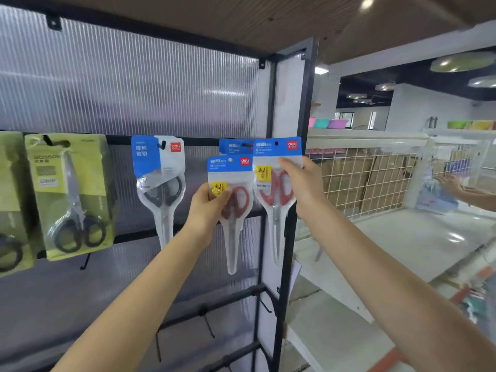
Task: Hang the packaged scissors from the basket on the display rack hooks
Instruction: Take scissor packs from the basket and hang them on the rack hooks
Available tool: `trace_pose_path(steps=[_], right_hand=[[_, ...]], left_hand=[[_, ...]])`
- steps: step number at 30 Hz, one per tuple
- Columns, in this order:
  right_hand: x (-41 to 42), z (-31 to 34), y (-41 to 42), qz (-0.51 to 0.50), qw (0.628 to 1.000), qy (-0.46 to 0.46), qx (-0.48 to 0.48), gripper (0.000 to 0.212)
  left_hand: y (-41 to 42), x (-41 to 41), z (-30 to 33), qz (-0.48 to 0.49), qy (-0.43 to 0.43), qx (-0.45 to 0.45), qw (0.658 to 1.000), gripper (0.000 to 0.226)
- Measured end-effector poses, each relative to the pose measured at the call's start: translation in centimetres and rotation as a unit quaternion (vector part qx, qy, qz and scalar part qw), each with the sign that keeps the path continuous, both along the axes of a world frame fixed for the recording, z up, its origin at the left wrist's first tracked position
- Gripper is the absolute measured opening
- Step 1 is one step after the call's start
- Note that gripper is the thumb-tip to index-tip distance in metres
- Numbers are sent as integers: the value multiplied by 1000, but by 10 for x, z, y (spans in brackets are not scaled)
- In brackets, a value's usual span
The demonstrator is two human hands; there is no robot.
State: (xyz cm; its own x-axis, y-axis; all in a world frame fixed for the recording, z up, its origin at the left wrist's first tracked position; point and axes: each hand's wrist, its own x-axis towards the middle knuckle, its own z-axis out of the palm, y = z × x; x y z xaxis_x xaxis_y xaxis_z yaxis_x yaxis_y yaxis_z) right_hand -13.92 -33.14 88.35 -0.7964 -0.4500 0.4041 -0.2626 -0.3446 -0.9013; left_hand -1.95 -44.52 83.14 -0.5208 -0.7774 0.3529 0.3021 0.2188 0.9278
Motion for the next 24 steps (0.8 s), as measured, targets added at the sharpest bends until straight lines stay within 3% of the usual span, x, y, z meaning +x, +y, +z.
trace_pose_path(steps=[4, 8, 16, 24], right_hand=[[-9, 7, -13, -7, 1000, 0, -4, 6], [-14, 6, -26, -17, 1000, -4, 2, 18], [-25, 9, -41, -25, 999, -21, 0, 17], [-37, -5, -58, -16, 998, -8, 54, 19]], left_hand=[[-10, -7, 3, -4, 1, 6, 1000, 12], [-16, -12, 1, 0, 6, 14, 1000, 20], [-26, -10, -1, 11, -6, 25, 1000, 6], [-29, -9, -9, 28, -8, 47, 998, 8]])
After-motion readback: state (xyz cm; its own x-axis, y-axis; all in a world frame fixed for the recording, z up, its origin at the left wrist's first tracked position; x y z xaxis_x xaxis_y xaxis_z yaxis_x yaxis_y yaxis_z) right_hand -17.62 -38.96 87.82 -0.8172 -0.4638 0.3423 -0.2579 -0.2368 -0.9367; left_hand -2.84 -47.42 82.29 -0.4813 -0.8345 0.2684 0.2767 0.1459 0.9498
